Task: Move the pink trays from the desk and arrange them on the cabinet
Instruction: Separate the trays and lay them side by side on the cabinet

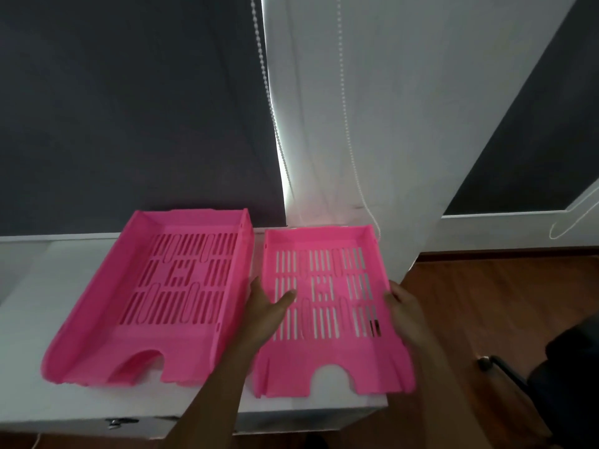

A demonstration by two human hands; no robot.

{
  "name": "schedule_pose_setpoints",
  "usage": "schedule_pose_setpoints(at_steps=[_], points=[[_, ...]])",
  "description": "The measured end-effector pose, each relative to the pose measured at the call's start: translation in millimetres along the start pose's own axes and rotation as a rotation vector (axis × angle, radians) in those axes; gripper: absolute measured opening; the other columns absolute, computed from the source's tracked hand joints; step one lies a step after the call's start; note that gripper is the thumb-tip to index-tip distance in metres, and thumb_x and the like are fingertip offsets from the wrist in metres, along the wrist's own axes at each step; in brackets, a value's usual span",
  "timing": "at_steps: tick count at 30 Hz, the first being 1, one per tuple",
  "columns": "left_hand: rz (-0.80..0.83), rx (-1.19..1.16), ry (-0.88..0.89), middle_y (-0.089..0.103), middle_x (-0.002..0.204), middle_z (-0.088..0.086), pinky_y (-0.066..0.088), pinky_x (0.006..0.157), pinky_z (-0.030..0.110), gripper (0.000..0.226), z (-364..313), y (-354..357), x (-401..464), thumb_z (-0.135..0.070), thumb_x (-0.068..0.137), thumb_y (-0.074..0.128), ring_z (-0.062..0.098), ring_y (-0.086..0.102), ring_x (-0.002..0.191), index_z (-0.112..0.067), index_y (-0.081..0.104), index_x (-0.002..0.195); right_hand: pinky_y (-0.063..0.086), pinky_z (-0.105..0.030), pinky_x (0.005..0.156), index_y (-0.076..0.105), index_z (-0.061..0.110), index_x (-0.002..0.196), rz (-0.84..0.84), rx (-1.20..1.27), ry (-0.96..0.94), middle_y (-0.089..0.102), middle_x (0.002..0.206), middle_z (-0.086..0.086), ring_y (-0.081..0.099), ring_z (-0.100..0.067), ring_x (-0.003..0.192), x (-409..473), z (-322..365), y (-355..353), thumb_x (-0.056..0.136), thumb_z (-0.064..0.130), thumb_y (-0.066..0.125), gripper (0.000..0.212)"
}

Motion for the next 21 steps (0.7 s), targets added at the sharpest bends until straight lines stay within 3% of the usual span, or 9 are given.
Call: schedule_pose_setpoints(at_steps=[4,8,12,15,18,21], points=[[-0.06,0.017,-0.009,0.034,0.16,0.009,0.036,0.114,0.047,0.095,-1,-1,15,-0.041,0.082,0.07,0.029,0.04,0.142,-0.019,0.015,0.156,0.055,-0.044,0.094,0.07,0.042,0.099,0.014,0.029,-0.009,0.076,0.102,0.005,0.071,-0.016,0.093,5,16,10,0.098,0.015,0.045,0.036],[-0.172,0.076,0.04,0.041,0.155,0.009,0.035,0.115,0.043,0.092,-15,-6,22,-0.044,0.079,0.069,0.031,0.042,0.141,-0.015,0.025,0.155,0.054,-0.032,0.08,0.07,0.03,0.111,0.023,0.045,-0.004,0.071,0.09,0.015,0.068,0.002,0.071,11,37,19,0.1,0.008,0.042,0.037],[-0.203,0.141,0.096,0.022,0.164,0.012,0.023,0.118,0.037,0.081,-33,-7,21,-0.032,0.092,0.061,0.029,0.025,0.15,-0.008,0.018,0.156,0.054,-0.031,0.078,0.071,0.022,0.119,0.015,0.016,-0.018,0.076,0.097,0.0,0.069,-0.014,0.08,13,45,22,0.098,0.009,0.045,0.035],[-0.177,0.173,0.133,0.023,0.164,0.011,0.024,0.12,0.037,0.078,-36,-7,21,-0.032,0.093,0.06,0.028,0.026,0.149,-0.008,0.02,0.156,0.055,-0.038,0.09,0.071,0.019,0.119,-0.054,-0.037,-0.041,0.076,0.11,-0.004,0.07,-0.021,0.098,12,44,21,0.094,0.013,0.05,0.034],[-0.155,0.148,0.161,0.026,0.163,0.009,0.027,0.119,0.038,0.074,-36,-10,19,-0.031,0.094,0.059,0.026,0.028,0.148,-0.01,0.023,0.155,0.046,-0.046,0.107,0.065,0.011,0.13,-0.194,-0.031,-0.036,0.067,0.131,-0.008,0.061,-0.026,0.123,4,52,15,0.094,0.019,0.055,0.039],[-0.152,0.132,0.221,0.031,0.161,0.007,0.029,0.115,0.033,0.069,-41,-16,16,-0.028,0.094,0.059,0.024,0.034,0.146,-0.013,0.029,0.154,0.045,-0.042,0.108,0.065,0.009,0.129,-0.327,0.03,-0.089,0.067,0.13,-0.007,0.06,-0.021,0.122,-7,75,13,0.095,0.017,0.056,0.036]])
Point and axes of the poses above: each hand's wrist, its own x-axis towards the middle knuckle, its own y-axis out of the palm, z = x × y, the point moved 4 cm from there along x, towards the middle knuckle
